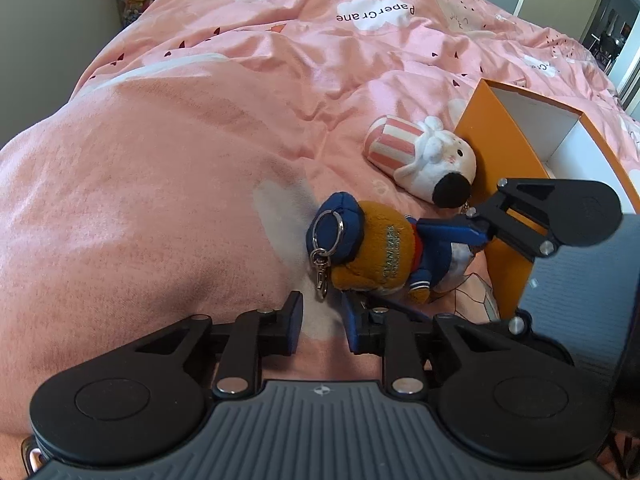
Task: Organize objects
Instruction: 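Grasp the red-panda sailor plush with the right gripper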
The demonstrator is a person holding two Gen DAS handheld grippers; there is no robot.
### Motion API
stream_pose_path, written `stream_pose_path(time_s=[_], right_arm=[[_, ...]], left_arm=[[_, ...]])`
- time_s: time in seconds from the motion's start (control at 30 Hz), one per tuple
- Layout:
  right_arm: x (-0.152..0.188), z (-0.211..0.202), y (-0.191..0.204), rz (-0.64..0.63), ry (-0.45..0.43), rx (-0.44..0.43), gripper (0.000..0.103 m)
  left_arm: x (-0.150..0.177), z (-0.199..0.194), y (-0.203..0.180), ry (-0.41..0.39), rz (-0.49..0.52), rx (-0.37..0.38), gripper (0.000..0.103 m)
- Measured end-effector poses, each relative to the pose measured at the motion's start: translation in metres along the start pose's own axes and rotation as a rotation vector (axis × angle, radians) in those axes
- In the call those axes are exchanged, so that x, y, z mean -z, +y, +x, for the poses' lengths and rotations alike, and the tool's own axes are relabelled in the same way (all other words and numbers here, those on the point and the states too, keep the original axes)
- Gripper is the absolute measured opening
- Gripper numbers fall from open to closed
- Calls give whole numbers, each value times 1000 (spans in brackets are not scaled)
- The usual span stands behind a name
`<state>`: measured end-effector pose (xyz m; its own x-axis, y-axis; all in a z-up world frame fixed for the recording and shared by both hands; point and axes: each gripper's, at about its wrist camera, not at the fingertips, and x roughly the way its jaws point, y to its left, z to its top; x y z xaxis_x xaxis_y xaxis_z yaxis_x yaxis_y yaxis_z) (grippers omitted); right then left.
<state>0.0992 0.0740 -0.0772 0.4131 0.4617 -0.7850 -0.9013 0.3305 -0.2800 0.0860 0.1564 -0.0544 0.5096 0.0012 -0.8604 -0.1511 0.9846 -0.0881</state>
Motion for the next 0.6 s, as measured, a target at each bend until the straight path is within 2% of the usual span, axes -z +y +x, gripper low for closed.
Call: stream_pose_path(time_s=[0.1,0.2,0.4,0.6], right_arm=[[-3,9,-6,8,25,-27,62],[-6,10,-10,24,26,-36,58],[-4,-4,-38,270,34,-108,53],[8,-11,-78,628,46,-328,53]], left_arm=[[-2,0,1,-5,-2,9,29],[-3,1,1,-5,6,7,29],[-7,-12,4,-35,-7,12,27],[-8,-26,4,-53,15,-5,27]])
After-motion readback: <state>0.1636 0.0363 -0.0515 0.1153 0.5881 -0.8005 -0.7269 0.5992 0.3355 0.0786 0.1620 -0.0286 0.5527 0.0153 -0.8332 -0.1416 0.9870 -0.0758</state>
